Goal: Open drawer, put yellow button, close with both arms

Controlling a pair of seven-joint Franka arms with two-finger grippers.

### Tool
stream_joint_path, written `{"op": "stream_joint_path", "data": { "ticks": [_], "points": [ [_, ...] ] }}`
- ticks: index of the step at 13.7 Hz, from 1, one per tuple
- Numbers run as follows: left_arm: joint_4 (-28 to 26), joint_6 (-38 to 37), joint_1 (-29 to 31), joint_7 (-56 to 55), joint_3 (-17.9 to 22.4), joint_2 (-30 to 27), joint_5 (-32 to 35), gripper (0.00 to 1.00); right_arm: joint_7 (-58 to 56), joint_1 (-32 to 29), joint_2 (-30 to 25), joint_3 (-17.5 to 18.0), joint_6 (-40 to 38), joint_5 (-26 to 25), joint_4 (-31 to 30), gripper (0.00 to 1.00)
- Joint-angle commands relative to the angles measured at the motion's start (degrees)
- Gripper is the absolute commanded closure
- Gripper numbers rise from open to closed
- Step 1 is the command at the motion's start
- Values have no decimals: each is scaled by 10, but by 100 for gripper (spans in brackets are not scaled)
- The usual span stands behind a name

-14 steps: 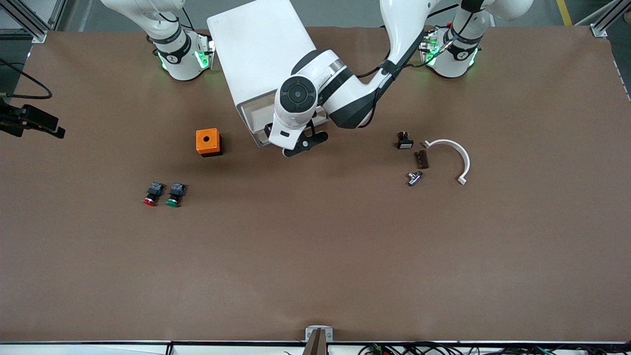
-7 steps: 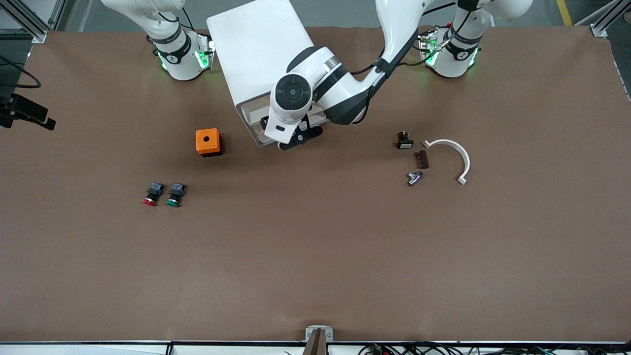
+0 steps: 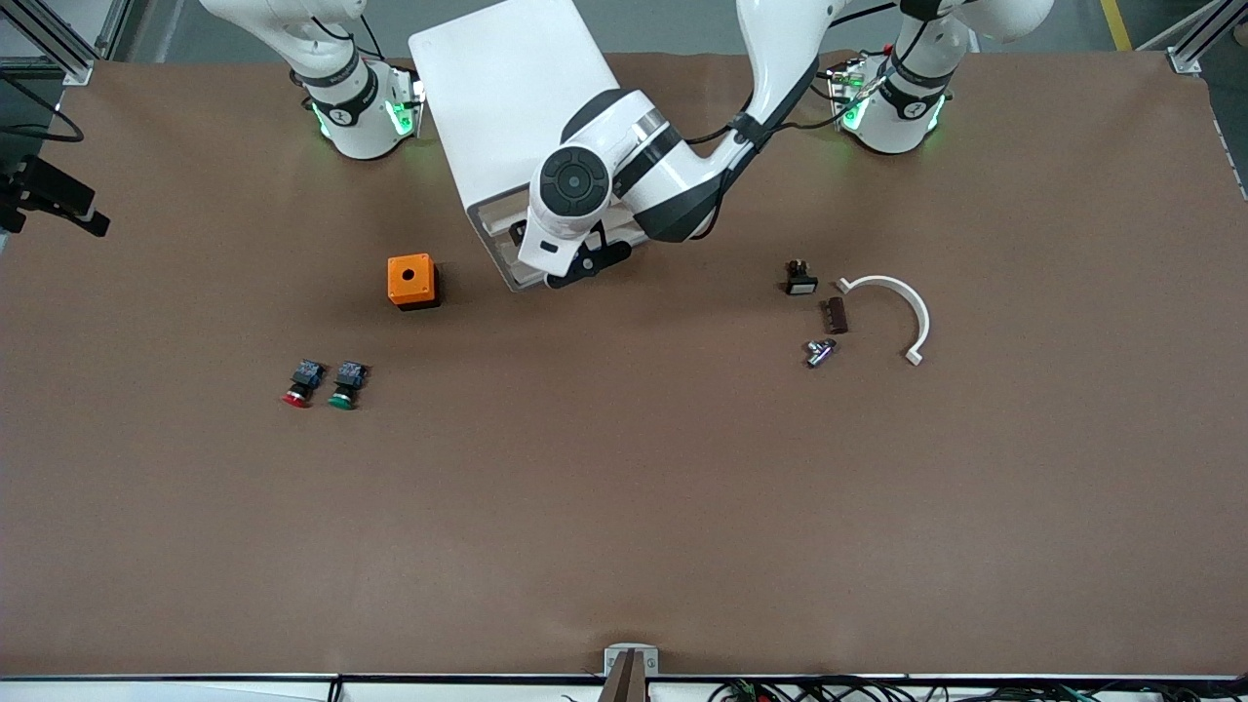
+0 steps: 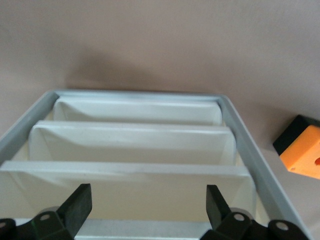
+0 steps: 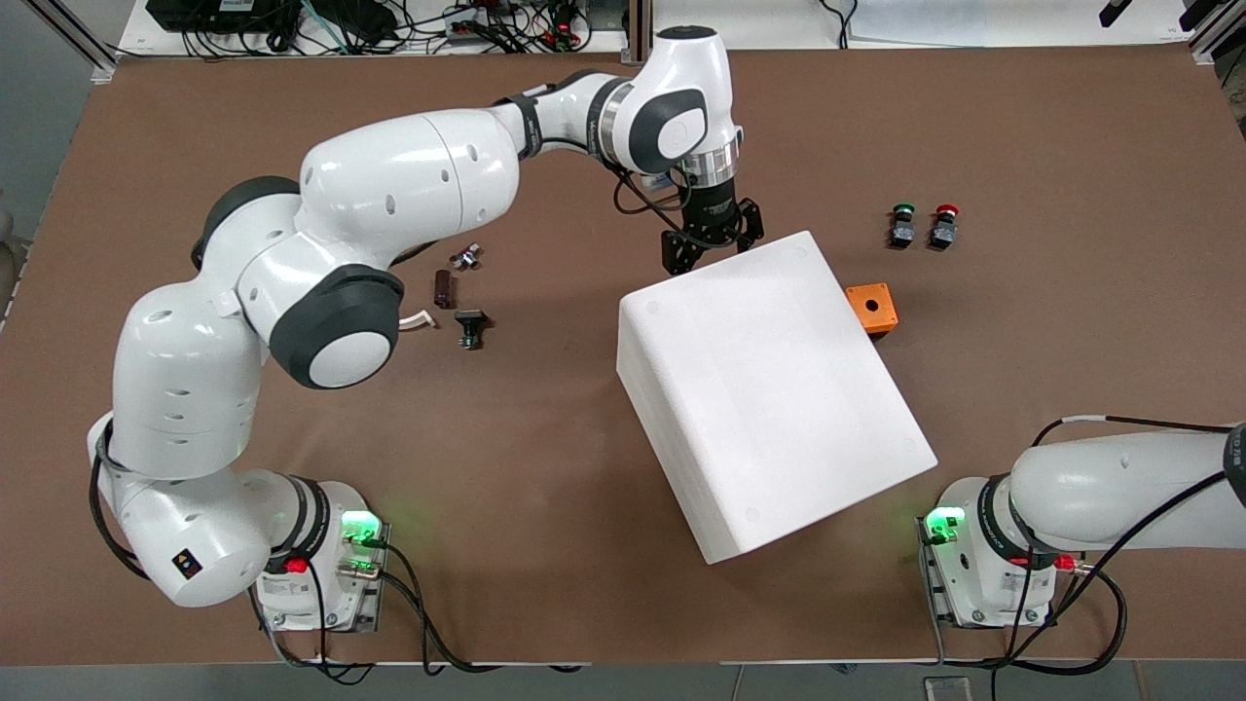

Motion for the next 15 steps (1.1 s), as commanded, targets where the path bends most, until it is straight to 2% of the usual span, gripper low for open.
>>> {"op": "stream_joint_path", "data": {
  "ticks": [1, 9, 15],
  "points": [
    [-6, 4, -13, -1, -1, 3, -40, 0, 3, -10, -32, 9, 10, -1, -35, 0],
    [-15, 4, -14, -1, -1, 2, -42, 0, -34, -8, -41, 12, 15, -14, -43, 0],
    [-10, 4, 8, -1, 4, -12, -40, 0, -35, -10, -41, 10, 15, -13, -43, 0]
  ]
}}
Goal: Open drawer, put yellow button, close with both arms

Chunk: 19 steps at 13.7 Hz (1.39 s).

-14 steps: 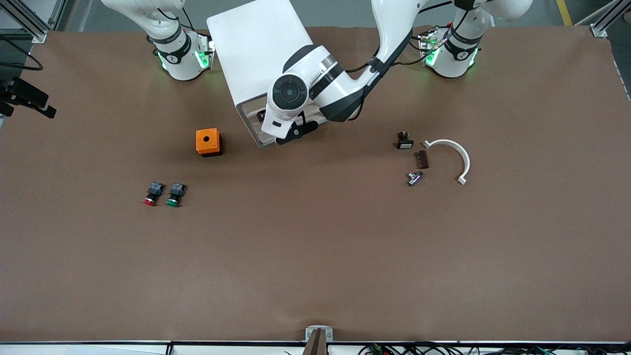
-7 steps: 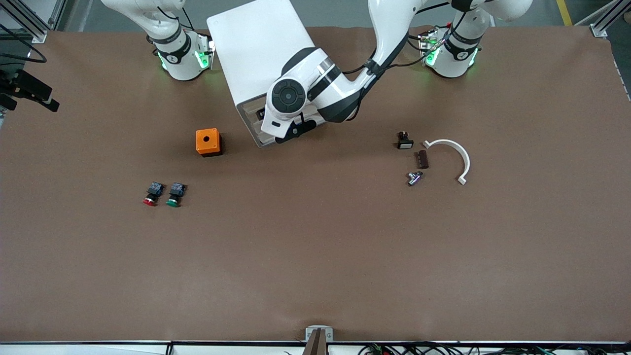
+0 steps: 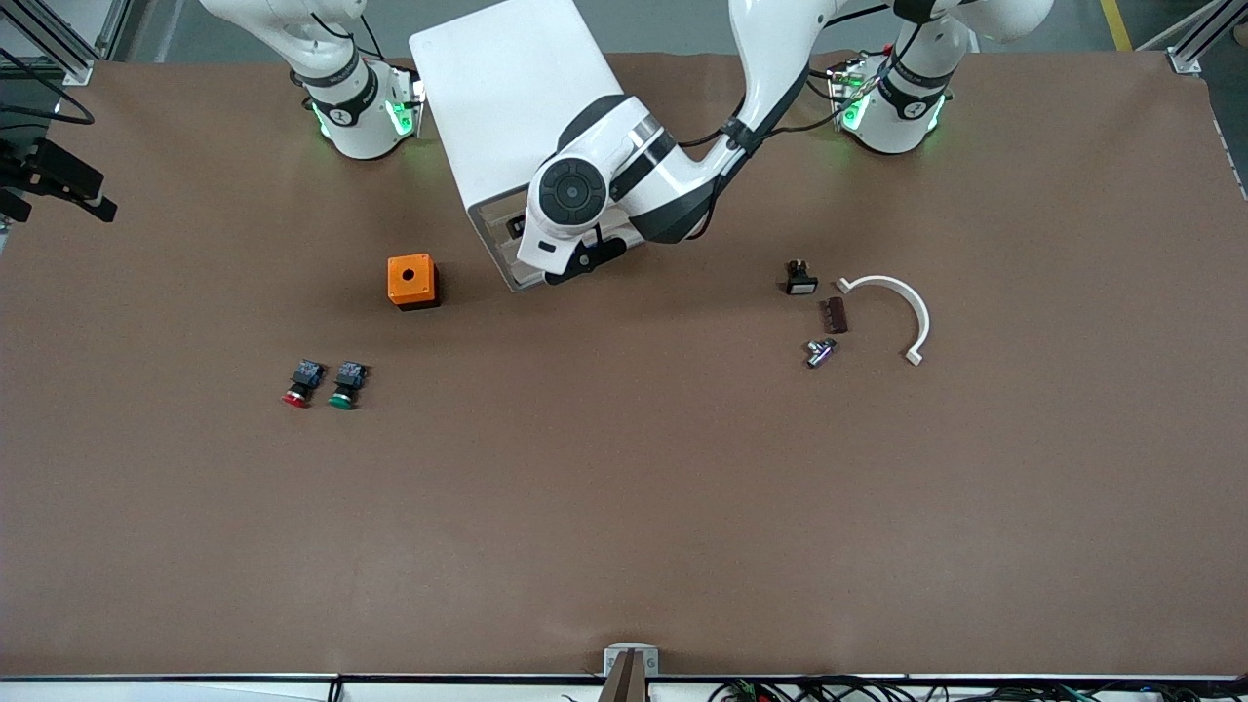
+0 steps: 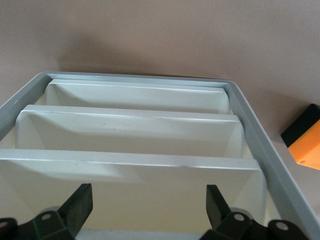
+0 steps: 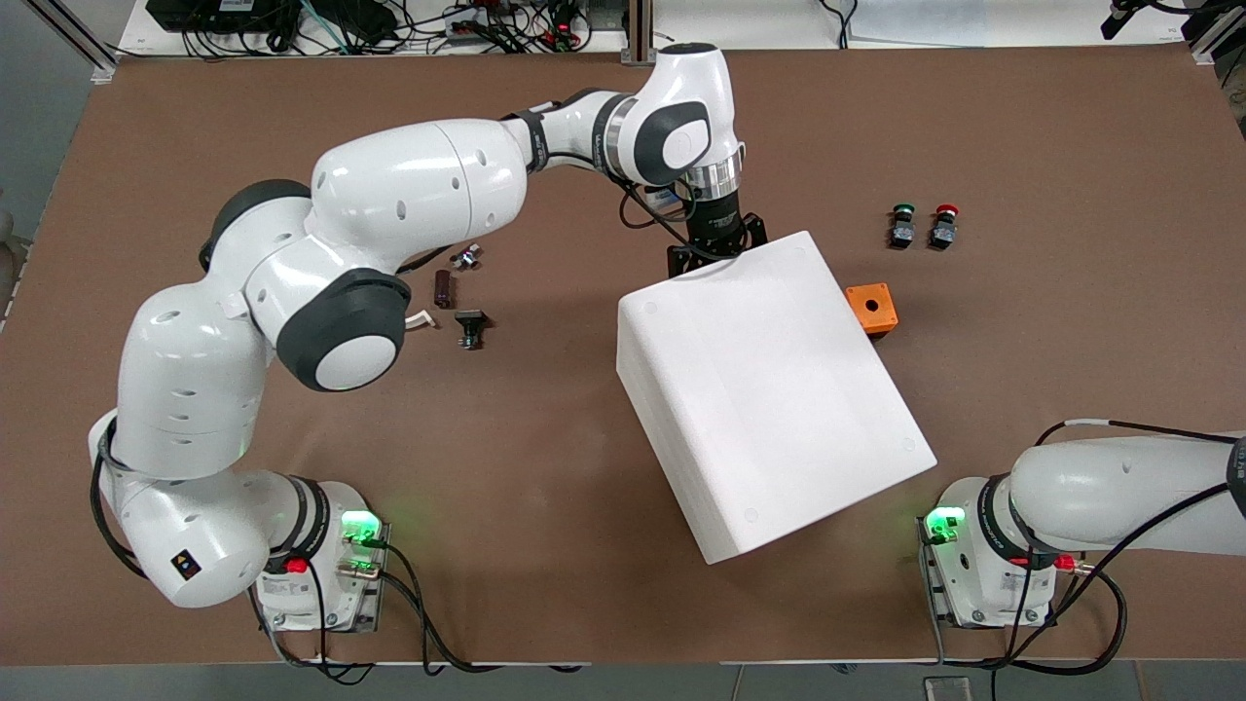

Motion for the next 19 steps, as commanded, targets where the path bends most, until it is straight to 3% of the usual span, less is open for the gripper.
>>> {"op": "stream_joint_path", "data": {
  "ticks": [1, 11, 19],
  "points": [
    [-6, 2, 19, -1, 3, -24, -10, 0, -8, -10, -15, 5, 7, -5, -14, 0],
    [-6, 2, 139, -3, 4, -75, 0, 0, 0, -10, -15, 5, -1, 1, -14, 0],
    [-8, 1, 234, -3, 3, -87, 141, 0, -1, -8, -16, 5, 1, 1, -14, 0]
  ]
}}
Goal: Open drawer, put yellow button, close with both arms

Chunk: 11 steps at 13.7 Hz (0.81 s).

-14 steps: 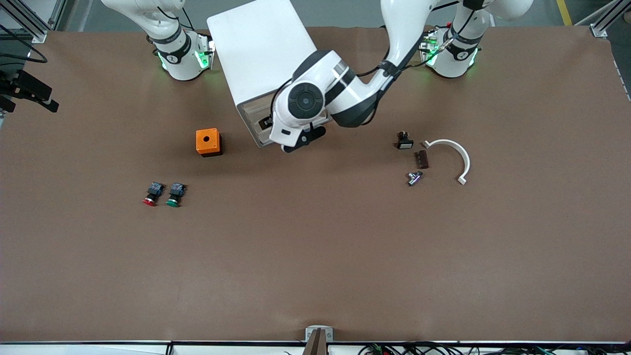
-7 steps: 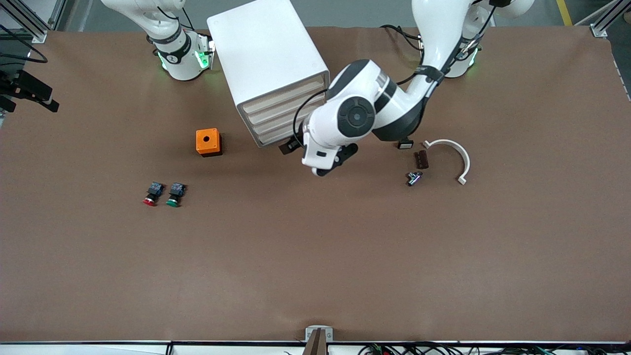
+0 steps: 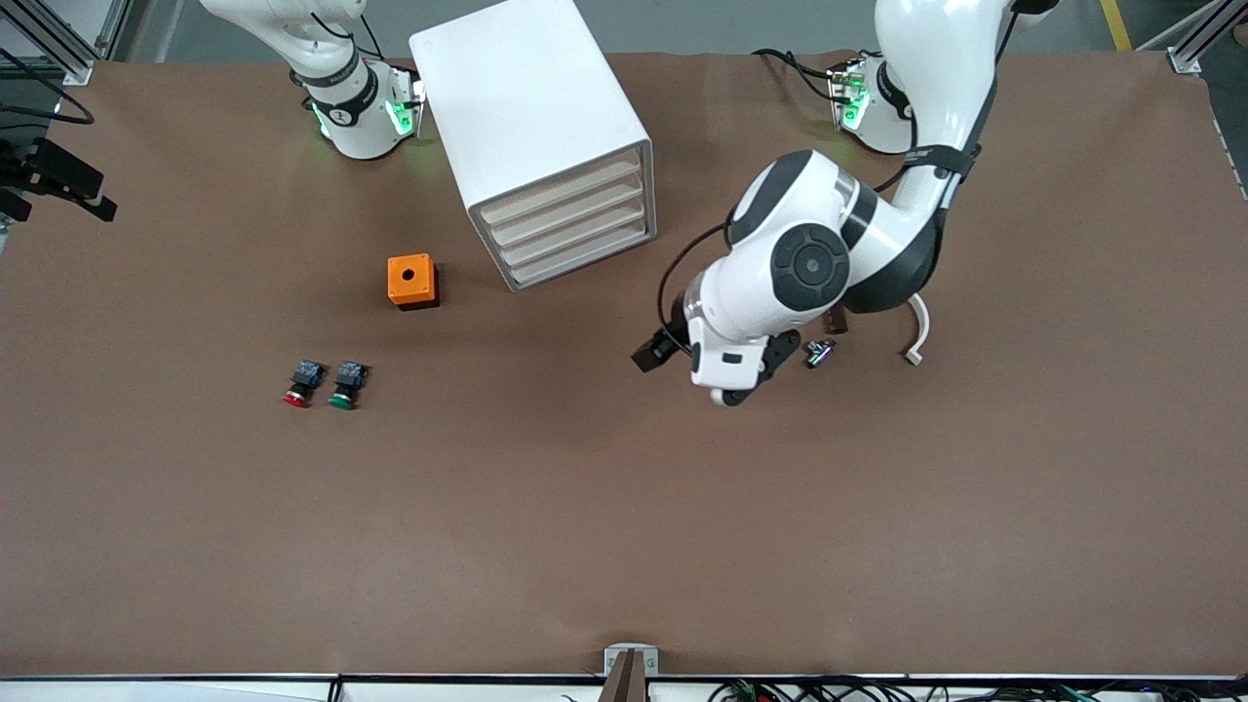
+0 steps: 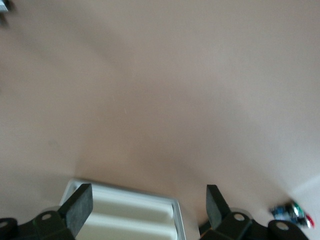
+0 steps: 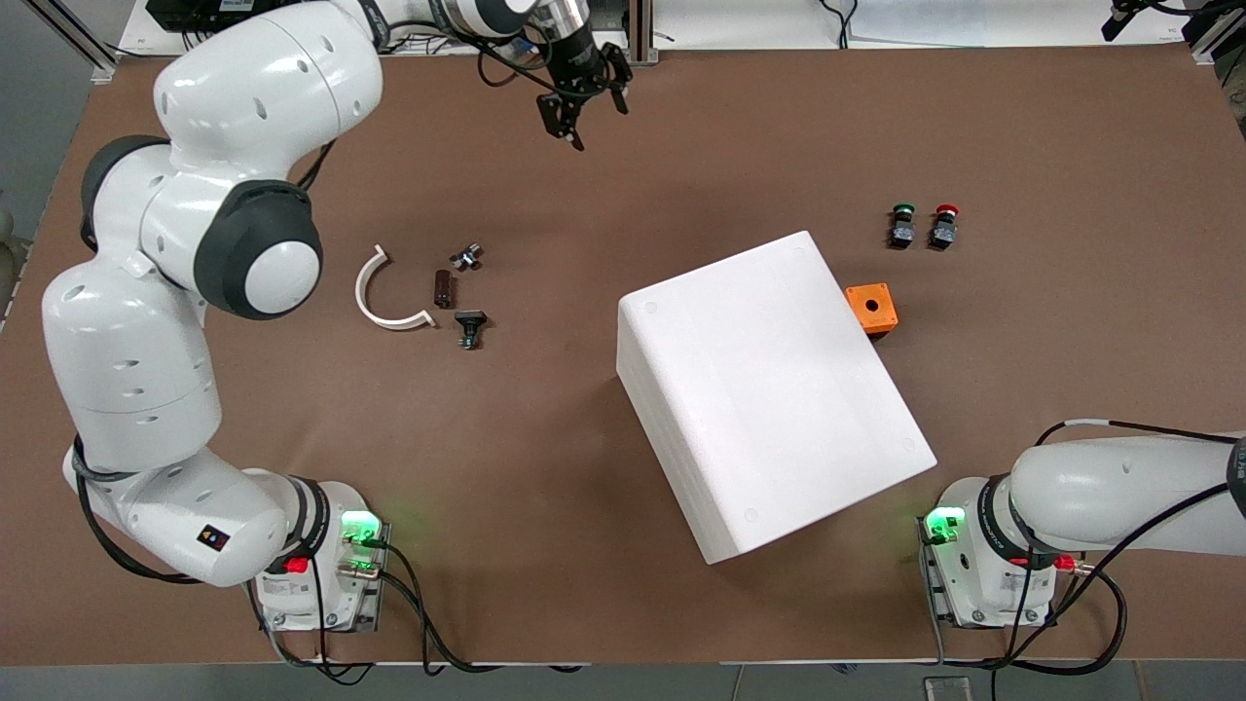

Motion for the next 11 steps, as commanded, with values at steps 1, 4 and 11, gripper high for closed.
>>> {"op": "stream_joint_path", "data": {
  "ticks": [1, 4, 11],
  "points": [
    [-11, -2, 38, -2, -3, -14, 47, 0, -1, -8, -16, 6, 6, 1, -13, 0],
    [-11, -2, 85, -7, -10, -14, 99, 0, -1, -8, -15, 7, 14, 1, -14, 0],
    [-14, -35, 155, 159, -18, -36, 97, 0, -1, -10, -15, 6, 23, 1, -14, 0]
  ]
}}
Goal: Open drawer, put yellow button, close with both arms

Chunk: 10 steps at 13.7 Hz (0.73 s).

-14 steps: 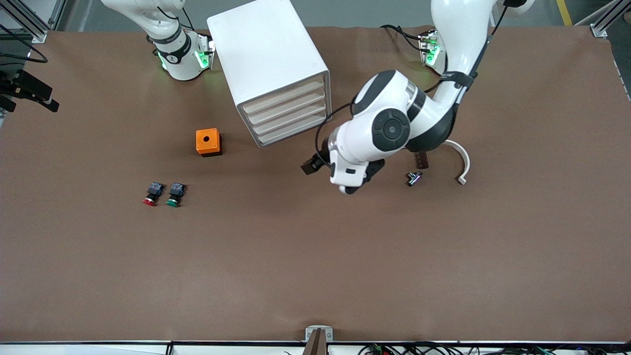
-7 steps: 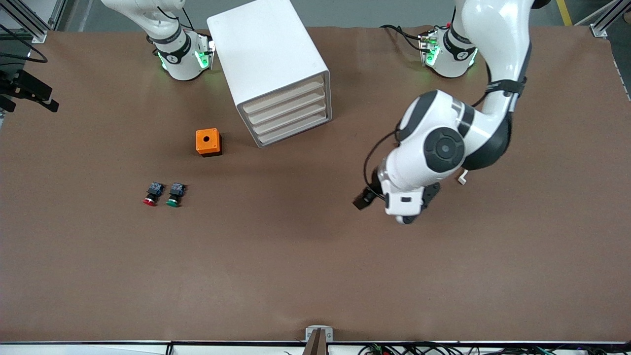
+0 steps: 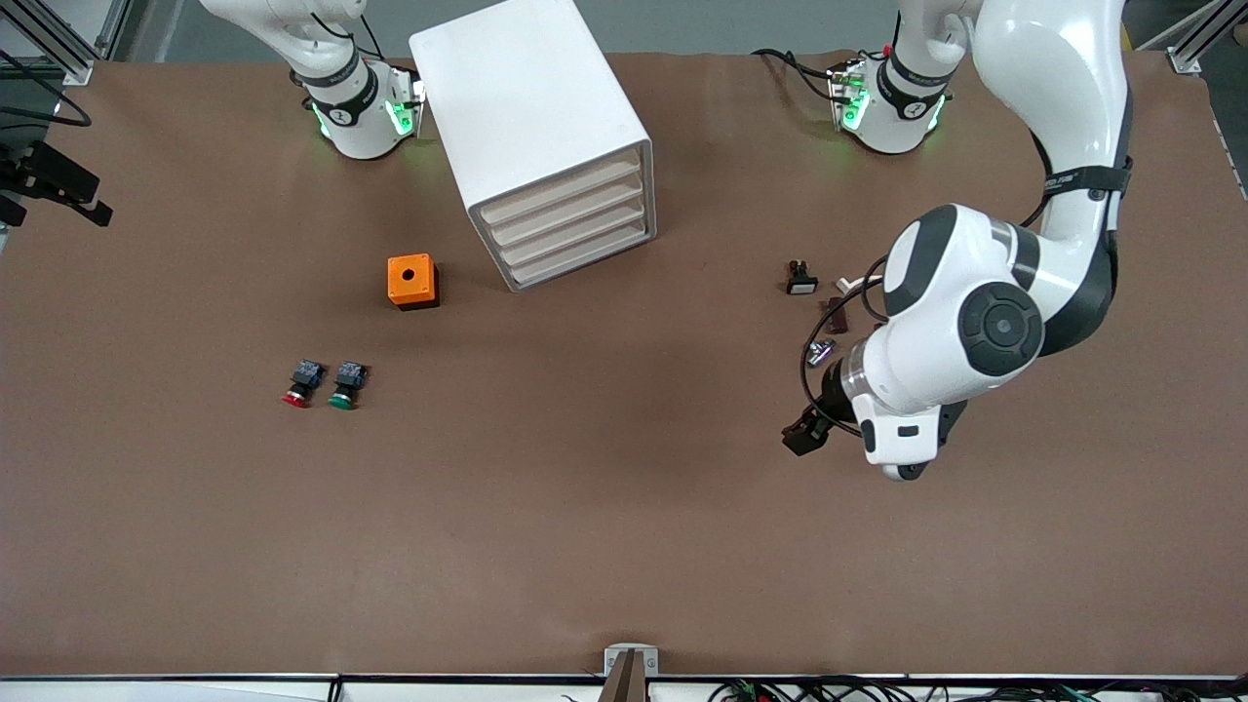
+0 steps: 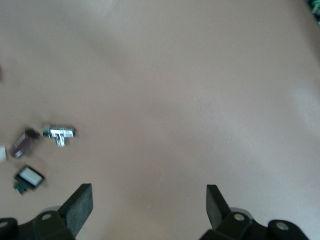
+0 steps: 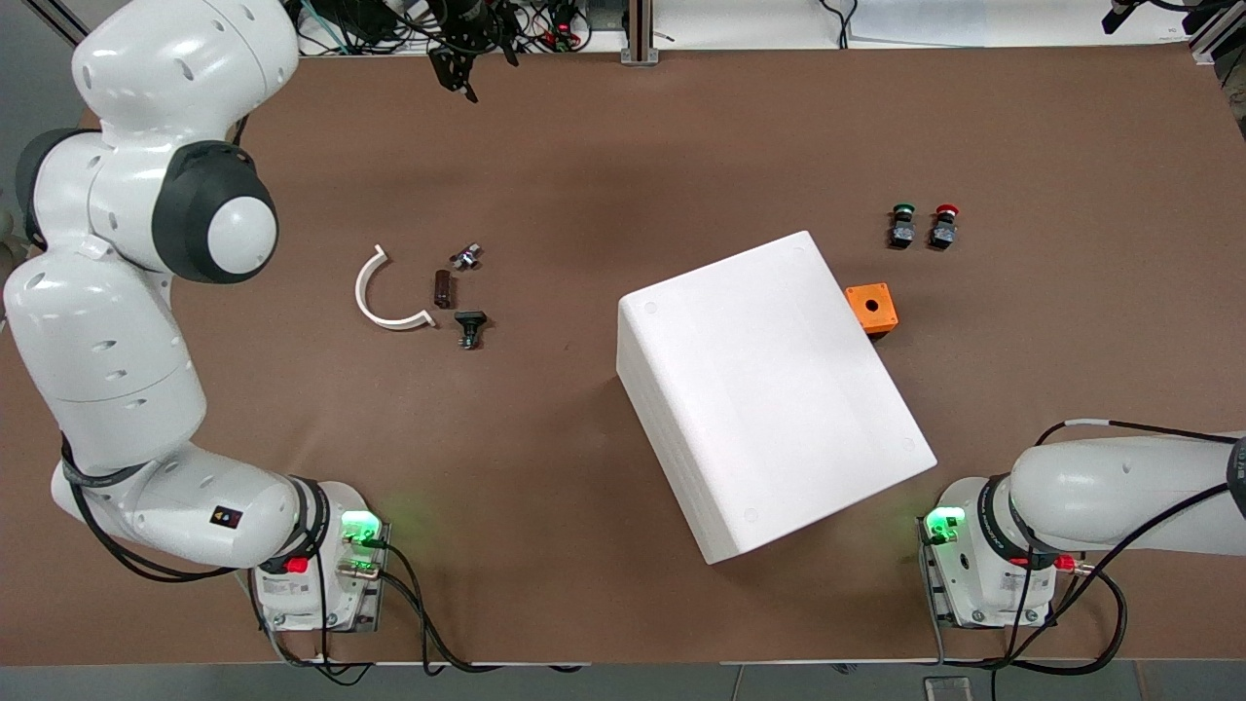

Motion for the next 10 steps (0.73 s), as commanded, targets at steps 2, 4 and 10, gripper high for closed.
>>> {"op": "stream_joint_path", "data": {
  "ticks": [2, 4, 10],
  "points": [
    [-13, -95, 49, 187, -10, -37, 8, 0, -1, -10, -15, 6, 6, 1, -14, 0],
    [-12, -140, 78, 290, -10, -48, 8, 0, -2, -11, -15, 6, 6, 1, -14, 0],
    [-117, -197, 169, 554, -7, -167, 16, 0, -2, -12, -15, 5, 5, 1, -14, 0]
  ]
}}
